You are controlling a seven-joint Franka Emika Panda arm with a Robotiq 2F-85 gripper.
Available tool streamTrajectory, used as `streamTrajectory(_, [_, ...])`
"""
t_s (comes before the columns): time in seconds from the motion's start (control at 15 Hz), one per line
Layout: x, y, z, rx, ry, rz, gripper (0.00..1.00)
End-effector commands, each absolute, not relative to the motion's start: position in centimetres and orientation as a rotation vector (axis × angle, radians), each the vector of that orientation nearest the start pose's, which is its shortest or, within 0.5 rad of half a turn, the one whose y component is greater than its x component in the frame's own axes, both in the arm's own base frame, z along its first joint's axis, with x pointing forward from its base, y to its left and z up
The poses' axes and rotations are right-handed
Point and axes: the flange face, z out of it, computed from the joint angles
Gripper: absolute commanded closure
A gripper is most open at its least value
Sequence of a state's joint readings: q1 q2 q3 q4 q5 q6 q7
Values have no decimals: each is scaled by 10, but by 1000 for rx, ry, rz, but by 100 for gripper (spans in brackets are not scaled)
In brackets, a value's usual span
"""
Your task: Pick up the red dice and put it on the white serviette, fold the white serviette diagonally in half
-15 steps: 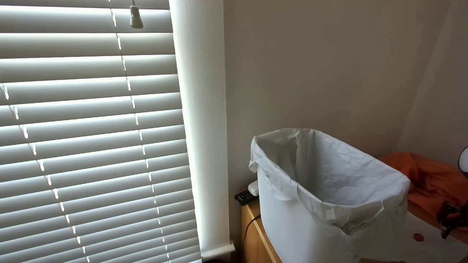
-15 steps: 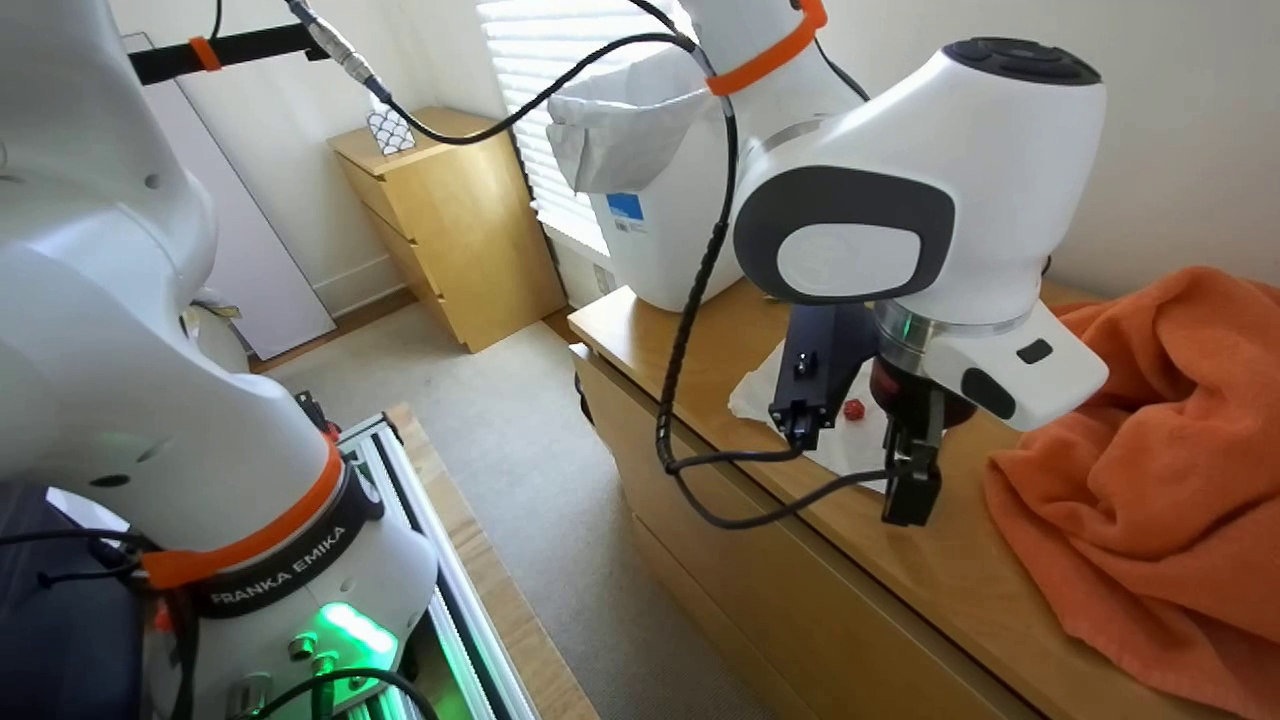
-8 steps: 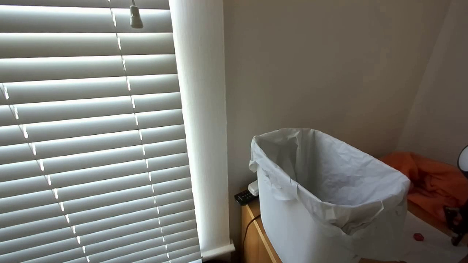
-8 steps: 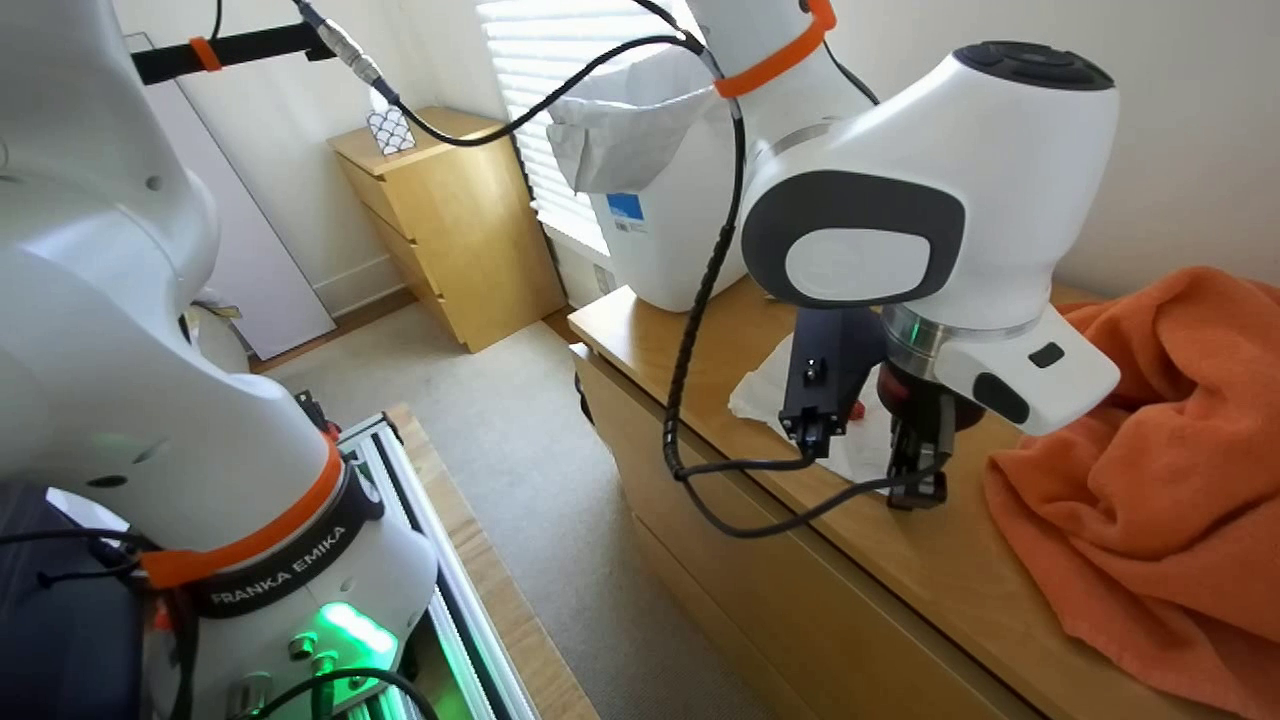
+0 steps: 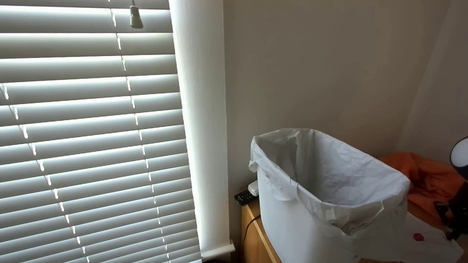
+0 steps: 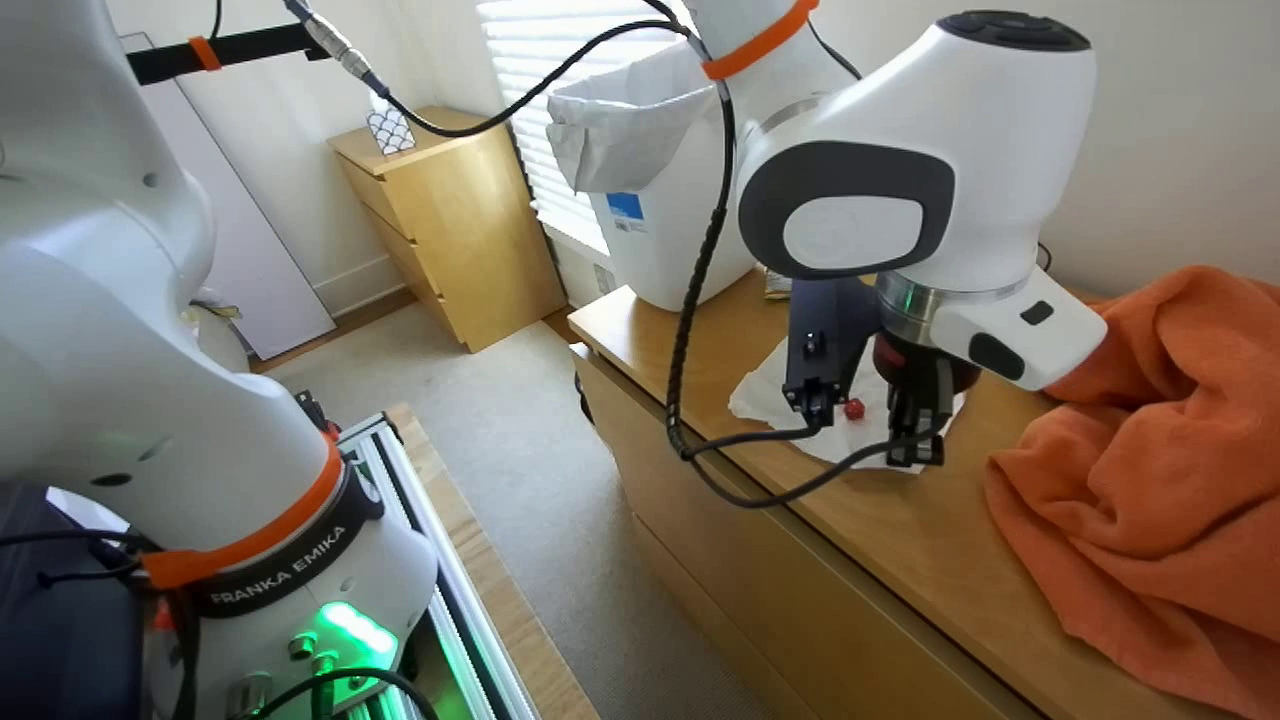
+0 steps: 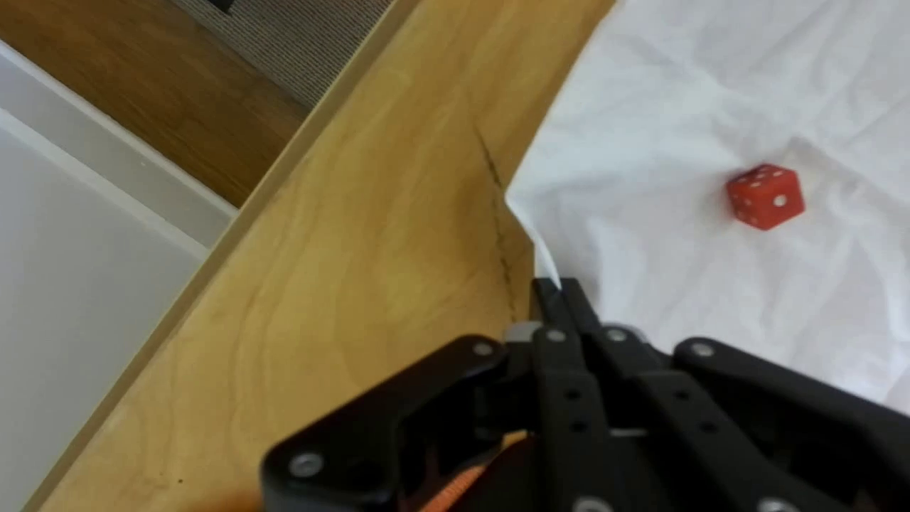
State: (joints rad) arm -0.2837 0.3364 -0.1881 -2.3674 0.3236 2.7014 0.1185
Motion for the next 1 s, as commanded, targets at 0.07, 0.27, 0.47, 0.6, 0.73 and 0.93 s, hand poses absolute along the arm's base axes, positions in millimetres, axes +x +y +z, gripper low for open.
streamTrajectory(0.07, [456, -217, 225, -2845, 1173, -150, 100])
streamTrajectory(0.27, [470, -198, 248, -2861, 1089, -199, 100])
streamTrajectory(0.47, [484, -179, 255, -2865, 1014, -225, 100])
streamTrajectory(0.6, [492, -164, 252, -2859, 963, -216, 100])
streamTrajectory(0.73, [498, -147, 247, -2859, 909, -206, 100])
streamTrajectory(0.93, [504, -125, 240, -2838, 849, -184, 100])
